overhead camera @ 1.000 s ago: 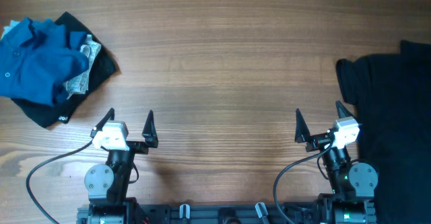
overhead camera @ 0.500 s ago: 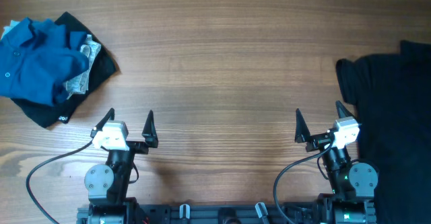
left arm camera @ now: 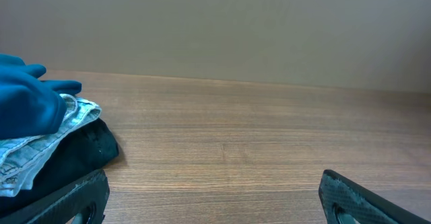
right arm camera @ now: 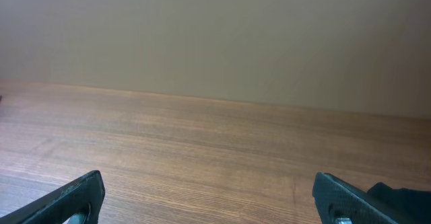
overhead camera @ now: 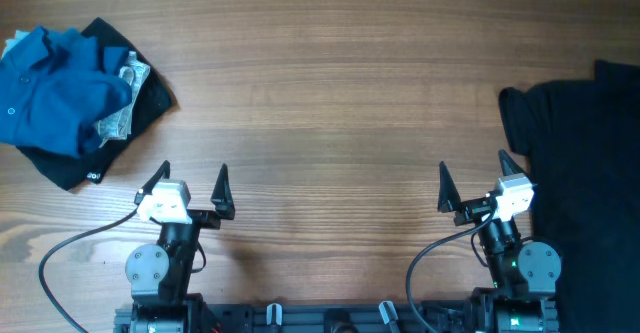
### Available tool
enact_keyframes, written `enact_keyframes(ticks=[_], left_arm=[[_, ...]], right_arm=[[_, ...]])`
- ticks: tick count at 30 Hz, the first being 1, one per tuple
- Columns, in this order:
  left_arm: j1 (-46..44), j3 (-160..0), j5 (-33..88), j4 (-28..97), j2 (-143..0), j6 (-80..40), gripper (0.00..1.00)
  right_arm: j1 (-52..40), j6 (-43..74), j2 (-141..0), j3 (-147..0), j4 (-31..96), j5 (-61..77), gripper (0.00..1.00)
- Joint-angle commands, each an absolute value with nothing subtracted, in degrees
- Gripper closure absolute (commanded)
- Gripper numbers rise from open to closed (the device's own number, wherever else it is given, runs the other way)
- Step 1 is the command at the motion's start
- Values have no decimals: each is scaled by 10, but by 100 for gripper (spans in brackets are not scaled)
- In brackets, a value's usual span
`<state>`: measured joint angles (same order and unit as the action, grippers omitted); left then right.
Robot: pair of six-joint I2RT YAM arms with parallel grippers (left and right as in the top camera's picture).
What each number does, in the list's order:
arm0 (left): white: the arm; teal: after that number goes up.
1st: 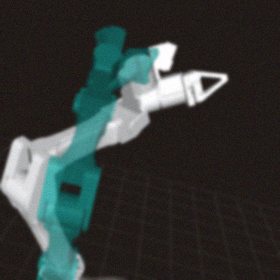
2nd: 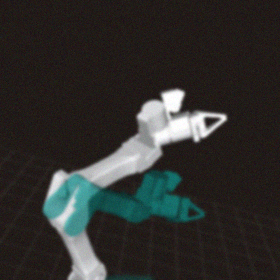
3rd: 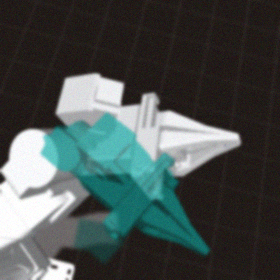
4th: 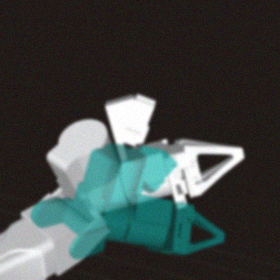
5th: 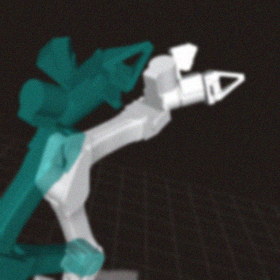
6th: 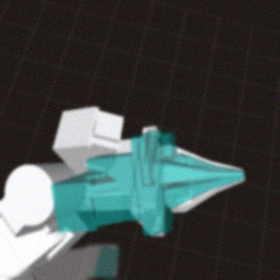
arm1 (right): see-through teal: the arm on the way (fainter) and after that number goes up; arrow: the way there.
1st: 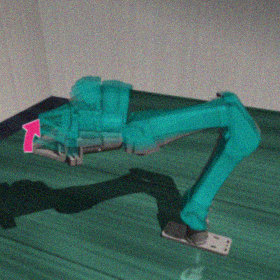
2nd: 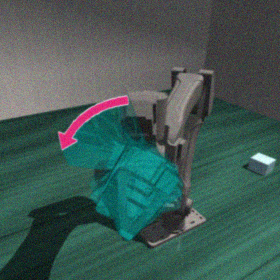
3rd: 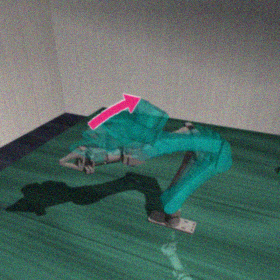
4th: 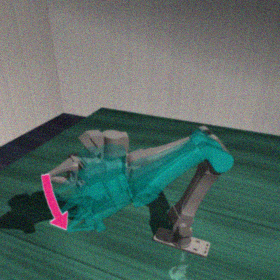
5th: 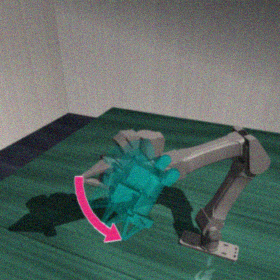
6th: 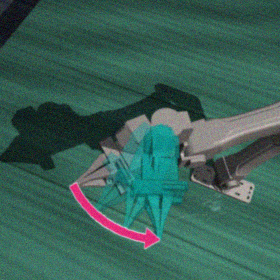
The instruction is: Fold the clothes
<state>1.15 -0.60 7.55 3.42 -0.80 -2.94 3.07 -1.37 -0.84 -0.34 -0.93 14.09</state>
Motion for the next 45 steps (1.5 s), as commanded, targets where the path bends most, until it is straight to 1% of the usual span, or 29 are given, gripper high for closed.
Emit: enact_keyframes(ticks=[1,8,11,12,13,14,16,18,20,22,25,26,32,35,37,40,43,45], left_arm=[[14,-3,80,36,-4,-37,0],[14,-3,86,36,-4,-36,0],[14,-3,110,34,-4,-40,0],[14,-3,111,34,-4,-40,0],[14,-3,111,34,-4,-50,0],[14,-3,115,31,-4,-52,0],[14,-9,139,11,-4,-52,0],[14,-44,149,-4,-4,-52,0],[14,-109,121,6,-10,-52,0],[14,-166,93,51,-33,-52,0],[14,-257,43,154,-103,-52,0],[14,-291,33,187,-137,-52,0],[14,-469,44,295,-337,-81,0],[14,-543,54,360,-435,-82,0],[14,-586,81,413,-496,-82,0],[14,-608,89,440,-566,-82,0],[14,-608,106,446,-592,-82,0],[14,-608,154,447,-606,-82,0]], right_arm=[[34,-15,-3,-3,-12,136,0],[34,3,-4,-3,-12,155,0],[33,84,-20,-3,-13,155,0],[33,131,-26,-3,-13,156,0],[33,206,-32,-3,-13,156,0],[34,238,-37,-3,-16,161,0],[34,234,-42,-8,-56,225,0],[34,224,-46,-29,-75,254,0],[34,209,-63,-90,-62,255,0],[34,196,-98,-146,-22,255,0],[34,194,-207,-253,76,253,0],[34,190,-265,-300,113,253,0],[35,179,-576,-542,311,211,0],[35,111,-726,-663,400,203,0],[35,76,-798,-712,417,203,0],[43,48,-882,-737,407,190,0],[78,132,-933,-737,400,114,0],[135,182,-980,-737,394,86,0]])
